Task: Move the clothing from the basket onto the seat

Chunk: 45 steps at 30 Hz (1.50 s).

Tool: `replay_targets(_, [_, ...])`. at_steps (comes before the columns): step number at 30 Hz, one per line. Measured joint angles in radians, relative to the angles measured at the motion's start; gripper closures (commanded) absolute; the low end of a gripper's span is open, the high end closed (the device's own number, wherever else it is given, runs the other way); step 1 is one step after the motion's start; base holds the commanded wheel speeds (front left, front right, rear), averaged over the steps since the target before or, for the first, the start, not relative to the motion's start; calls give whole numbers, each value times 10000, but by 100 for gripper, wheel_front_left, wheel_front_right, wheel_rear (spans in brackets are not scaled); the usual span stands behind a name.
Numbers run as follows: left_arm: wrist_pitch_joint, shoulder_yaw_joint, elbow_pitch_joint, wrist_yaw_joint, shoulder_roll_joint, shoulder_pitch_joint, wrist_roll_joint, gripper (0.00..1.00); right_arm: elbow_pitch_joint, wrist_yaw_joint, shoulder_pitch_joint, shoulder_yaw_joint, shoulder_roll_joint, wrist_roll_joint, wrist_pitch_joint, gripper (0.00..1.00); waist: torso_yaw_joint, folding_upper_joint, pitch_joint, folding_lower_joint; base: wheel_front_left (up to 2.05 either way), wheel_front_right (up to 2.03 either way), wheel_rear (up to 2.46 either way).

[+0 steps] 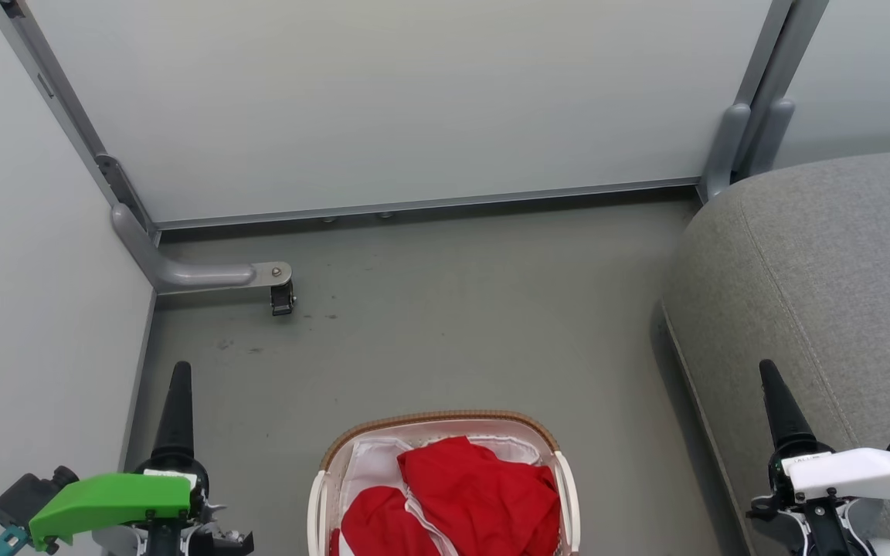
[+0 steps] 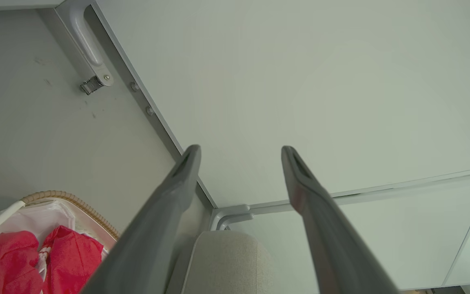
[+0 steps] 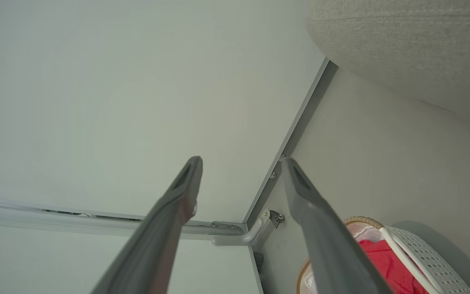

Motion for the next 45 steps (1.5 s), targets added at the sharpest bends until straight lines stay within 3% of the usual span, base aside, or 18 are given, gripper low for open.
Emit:
replay_targets(18, [-623, -731, -546, 477, 6, -2, 3871, 0, -865, 0, 15, 393, -48, -4197, -631, 0, 47, 0, 39, 0, 0, 0, 0])
replay_targets(32, [-1055, -1024, -169, 556, 10, 142, 6297, 0, -698, 2, 59, 539, -69, -6259, -1068, 0, 51, 0, 38, 0, 0, 0, 0])
replay_targets(45, [-1411, -1250, 221, 554, 15, 312, 7841, 0, -512, 0, 59, 608, -88, -7682, -1407, 0, 73, 0, -27, 0, 0, 0, 0])
